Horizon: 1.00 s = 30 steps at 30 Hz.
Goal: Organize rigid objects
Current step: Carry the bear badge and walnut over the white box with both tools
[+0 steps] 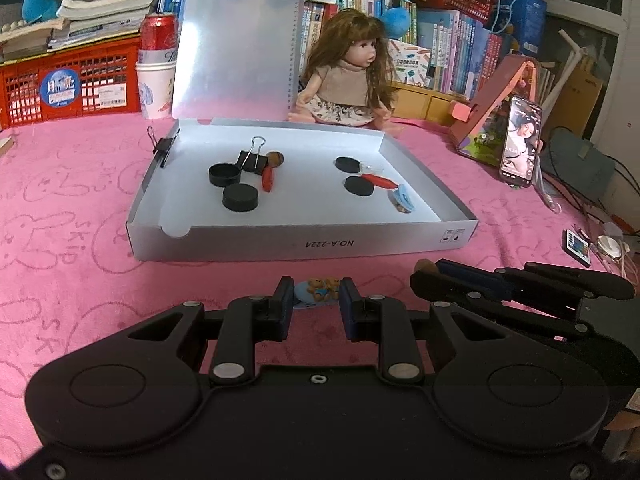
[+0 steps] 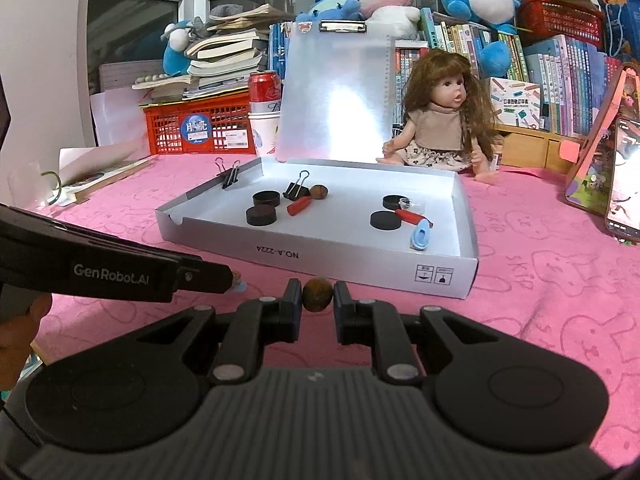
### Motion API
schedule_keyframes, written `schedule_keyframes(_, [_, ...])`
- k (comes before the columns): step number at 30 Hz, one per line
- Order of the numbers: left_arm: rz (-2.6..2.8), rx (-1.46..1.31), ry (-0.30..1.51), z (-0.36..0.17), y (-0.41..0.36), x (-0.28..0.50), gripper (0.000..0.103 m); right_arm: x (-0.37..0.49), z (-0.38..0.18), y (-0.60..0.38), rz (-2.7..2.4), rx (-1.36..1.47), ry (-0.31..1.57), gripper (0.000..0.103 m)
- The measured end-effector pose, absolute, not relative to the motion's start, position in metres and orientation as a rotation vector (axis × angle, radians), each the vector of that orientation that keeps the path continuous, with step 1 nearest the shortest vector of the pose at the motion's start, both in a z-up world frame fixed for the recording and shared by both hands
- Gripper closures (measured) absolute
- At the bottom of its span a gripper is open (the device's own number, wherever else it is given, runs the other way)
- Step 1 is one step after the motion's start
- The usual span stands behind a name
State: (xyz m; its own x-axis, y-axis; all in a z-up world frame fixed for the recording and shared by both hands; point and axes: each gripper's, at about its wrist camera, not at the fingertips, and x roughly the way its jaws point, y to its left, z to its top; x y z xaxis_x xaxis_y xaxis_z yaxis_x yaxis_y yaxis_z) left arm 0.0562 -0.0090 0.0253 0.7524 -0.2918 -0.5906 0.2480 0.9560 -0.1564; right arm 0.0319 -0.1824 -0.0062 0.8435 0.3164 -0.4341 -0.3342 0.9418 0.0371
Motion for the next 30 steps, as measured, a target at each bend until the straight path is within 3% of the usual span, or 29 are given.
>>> schedule_keyframes(13, [-0.314, -0.018, 0.666, 0.009, -0.016, 0.044, 0.079, 0.031, -0.01, -0.186, 0.321, -0.031, 0.462, 0.082])
schedule_keyframes(14, [-0.308, -0.024, 0.659, 0.008, -0.016, 0.043, 0.078, 0.031, -0.011, -0.186, 0.32, -0.031, 0.462, 0.082])
schedule_keyframes(17, [-0.278, -0.029, 0.64, 0.005, -0.018, 0.038, 0.059, 0.03, -0.012, -0.185, 0.313, -0.031, 0.458, 0.082])
schedule_keyframes(21, [-0.217, -0.034, 0.586, 0.001, -0.025, 0.03, 0.047, 0.029, -0.013, -0.187, 0.297, -0.025, 0.449, 0.082])
schedule_keyframes(30, [-0.108, 0.043, 0.52, -0.013, -0.054, 0.03, 0.05, 0.03, -0.016, -0.199, 0.262, 0.001, 0.451, 0.082])
